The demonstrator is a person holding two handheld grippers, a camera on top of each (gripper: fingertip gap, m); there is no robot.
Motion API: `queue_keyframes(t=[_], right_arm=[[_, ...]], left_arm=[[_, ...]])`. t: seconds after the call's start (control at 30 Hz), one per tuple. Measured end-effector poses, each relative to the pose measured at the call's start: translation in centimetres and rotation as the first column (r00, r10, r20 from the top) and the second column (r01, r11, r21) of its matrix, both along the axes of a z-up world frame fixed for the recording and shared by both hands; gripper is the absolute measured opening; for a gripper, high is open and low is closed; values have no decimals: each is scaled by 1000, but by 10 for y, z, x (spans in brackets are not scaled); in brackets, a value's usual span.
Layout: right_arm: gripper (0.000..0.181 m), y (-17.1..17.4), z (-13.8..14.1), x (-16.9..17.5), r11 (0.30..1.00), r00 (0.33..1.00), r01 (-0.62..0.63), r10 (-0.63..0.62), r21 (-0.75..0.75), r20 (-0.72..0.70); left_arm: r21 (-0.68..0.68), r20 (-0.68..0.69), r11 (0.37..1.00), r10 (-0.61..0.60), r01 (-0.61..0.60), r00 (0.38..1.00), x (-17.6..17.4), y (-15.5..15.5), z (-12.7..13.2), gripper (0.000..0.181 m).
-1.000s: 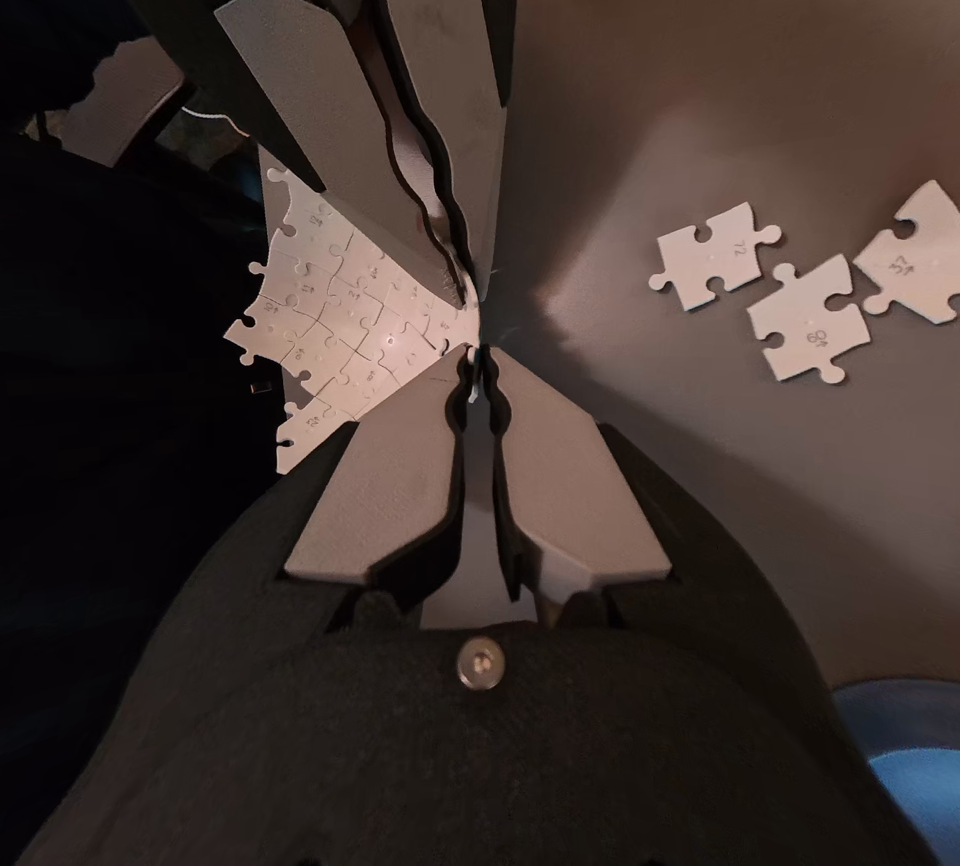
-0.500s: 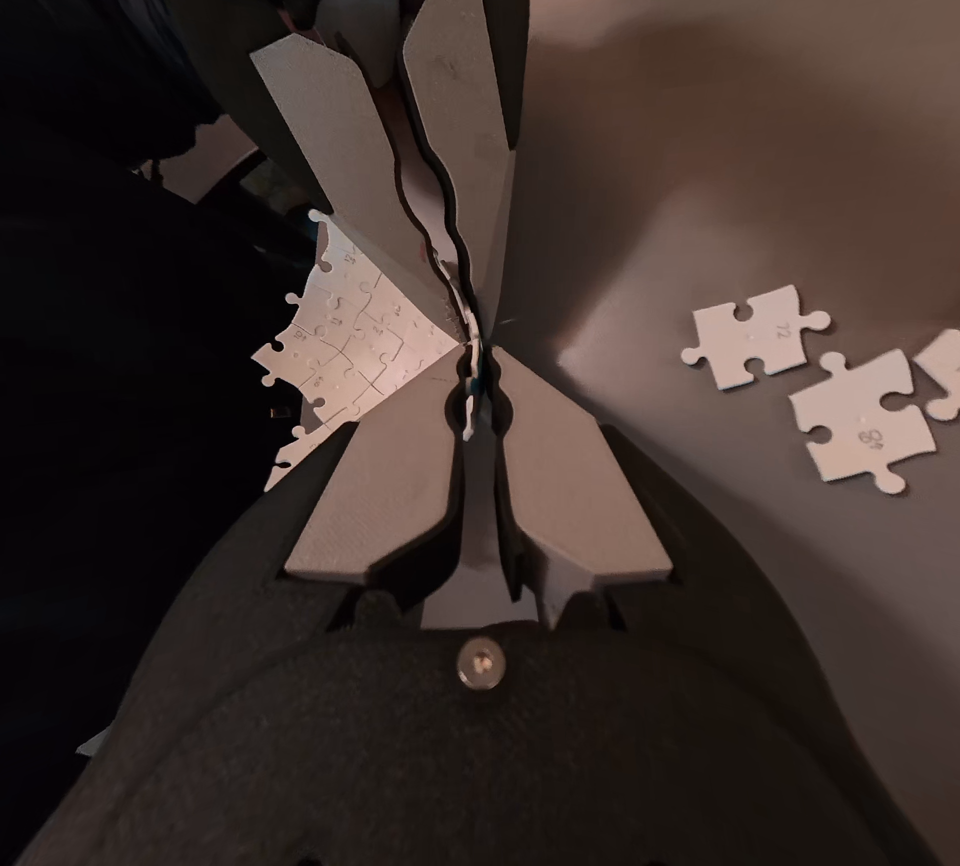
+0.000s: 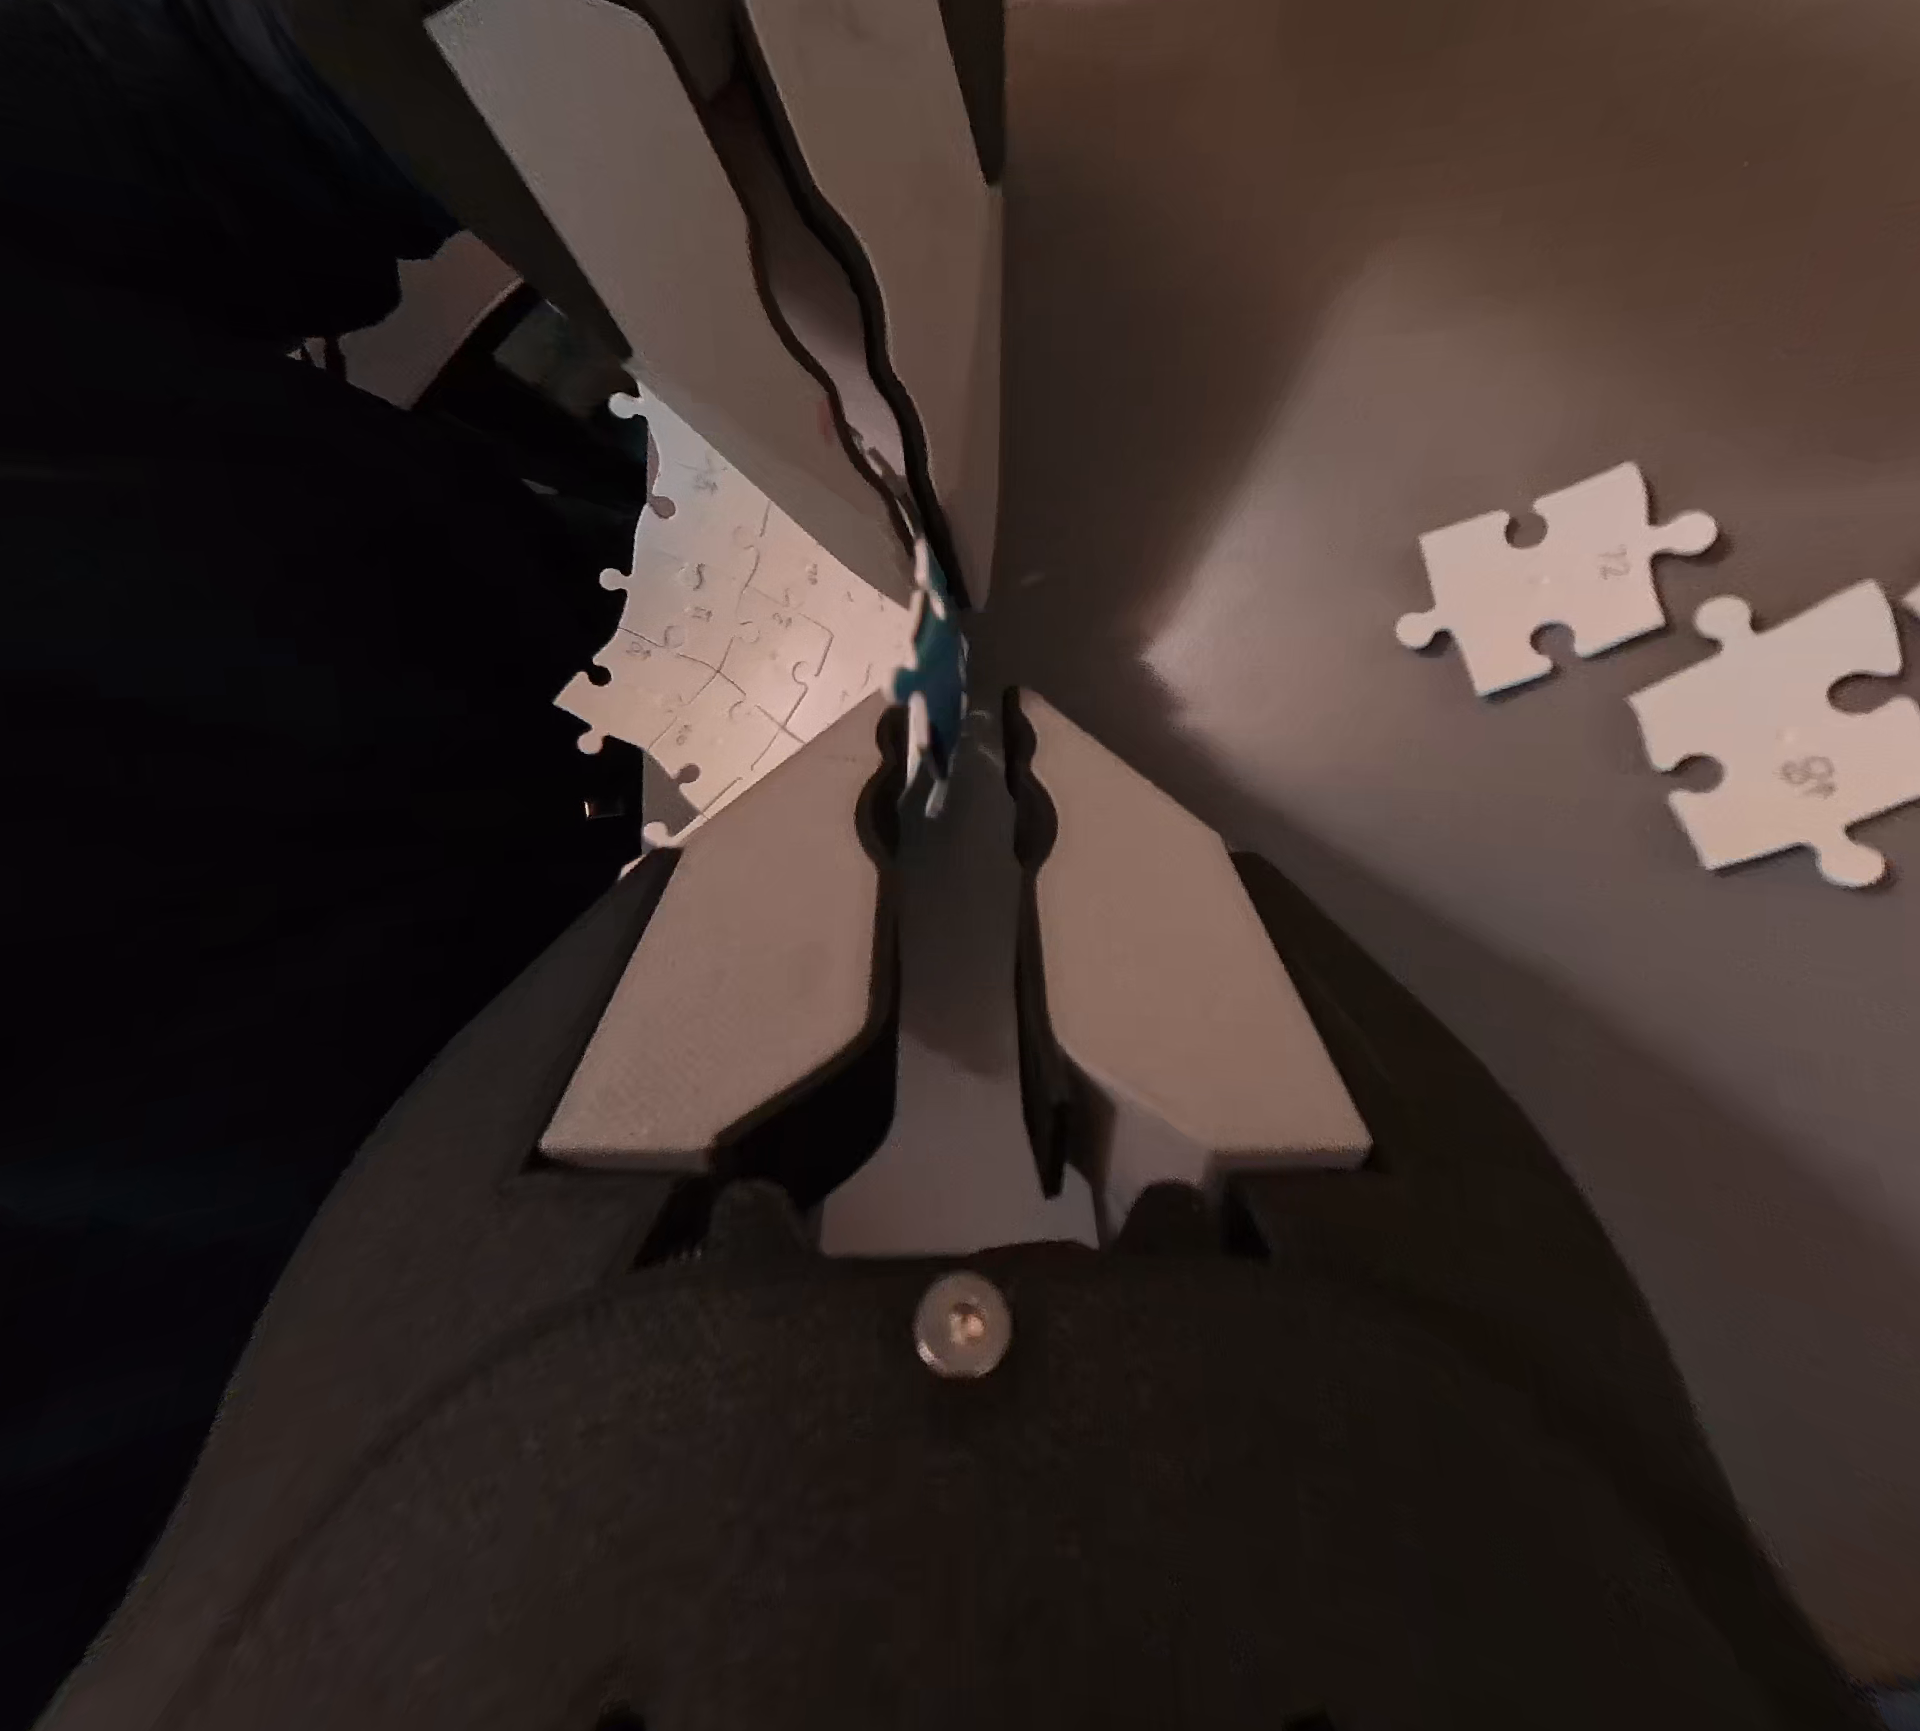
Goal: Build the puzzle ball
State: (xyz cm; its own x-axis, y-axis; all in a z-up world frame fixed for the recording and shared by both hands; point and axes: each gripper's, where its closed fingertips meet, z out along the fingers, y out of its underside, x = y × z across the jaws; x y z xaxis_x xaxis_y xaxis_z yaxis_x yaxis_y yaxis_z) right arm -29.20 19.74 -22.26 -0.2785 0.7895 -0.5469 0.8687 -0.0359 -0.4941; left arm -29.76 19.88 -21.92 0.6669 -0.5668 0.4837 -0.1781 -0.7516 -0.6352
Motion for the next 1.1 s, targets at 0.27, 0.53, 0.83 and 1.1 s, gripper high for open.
queue_keyframes(t=[0.27,0.53,0.83,1.1], right_arm=[[15,-5,-4,5,990,996,13,1,-143,91],[31,14,15,8,993,997,67,-62,-99,51],[52,0,8,23,997,982,-6,-9,79,188],[16,-20,0,20,996,964,-81,90,-46,251]], left_arm=[[38,-6,998,50,-49,999,-3,-2,5,0],[22,22,997,77,-77,997,-7,-4,3,0],[51,32,993,105,-106,994,-8,-6,6,0],[70,56,991,110,-114,992,-5,-17,8,1]])
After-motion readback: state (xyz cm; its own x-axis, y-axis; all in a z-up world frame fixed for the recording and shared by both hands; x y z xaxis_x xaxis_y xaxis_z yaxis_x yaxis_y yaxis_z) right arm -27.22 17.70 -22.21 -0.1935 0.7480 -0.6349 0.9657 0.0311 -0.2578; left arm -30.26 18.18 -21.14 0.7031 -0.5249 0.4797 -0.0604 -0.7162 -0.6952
